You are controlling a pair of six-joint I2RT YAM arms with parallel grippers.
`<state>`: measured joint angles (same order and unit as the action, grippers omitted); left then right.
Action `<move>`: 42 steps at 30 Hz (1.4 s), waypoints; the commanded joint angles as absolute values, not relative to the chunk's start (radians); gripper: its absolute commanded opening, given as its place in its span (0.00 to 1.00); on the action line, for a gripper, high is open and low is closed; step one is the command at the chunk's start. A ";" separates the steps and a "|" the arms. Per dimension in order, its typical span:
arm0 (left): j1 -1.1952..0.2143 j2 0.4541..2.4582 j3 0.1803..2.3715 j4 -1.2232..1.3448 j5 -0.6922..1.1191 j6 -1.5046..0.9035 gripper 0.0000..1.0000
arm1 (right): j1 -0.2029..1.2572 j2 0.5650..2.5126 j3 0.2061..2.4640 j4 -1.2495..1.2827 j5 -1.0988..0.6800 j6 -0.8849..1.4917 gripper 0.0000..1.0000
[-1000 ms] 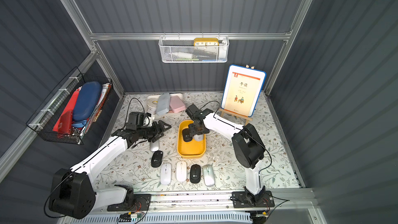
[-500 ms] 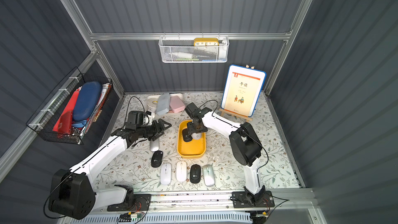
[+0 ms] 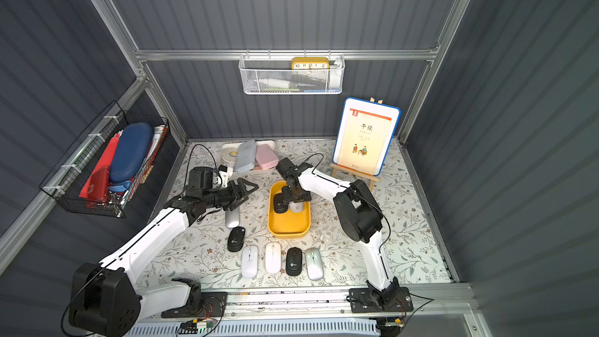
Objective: Put the mouse in the storage box
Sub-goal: Place the mouse in the storage box.
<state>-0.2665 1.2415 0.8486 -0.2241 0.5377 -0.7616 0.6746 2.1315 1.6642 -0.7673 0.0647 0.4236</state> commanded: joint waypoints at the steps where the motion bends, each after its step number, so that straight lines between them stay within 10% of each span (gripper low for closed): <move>1: -0.261 1.241 0.831 -0.215 0.571 -0.757 0.80 | 0.674 2.158 1.680 -0.812 0.093 0.443 0.64; 25: -0.276 1.182 0.855 -0.191 0.632 -0.751 0.81 | 0.731 1.959 1.636 -0.755 0.139 0.447 0.74; 36: -0.753 1.174 0.783 -0.238 0.355 -0.897 0.78 | 0.783 1.502 1.197 -0.862 0.166 0.611 0.74; 42: -0.768 0.938 0.657 -0.193 0.316 -1.014 0.81 | 1.049 1.346 0.990 -0.982 0.166 0.798 0.83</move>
<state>-0.7670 1.0309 0.6754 -0.2070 0.3717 -0.9379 0.9630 1.3758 1.0294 -0.8845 0.1612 0.6704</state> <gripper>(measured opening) 0.804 0.830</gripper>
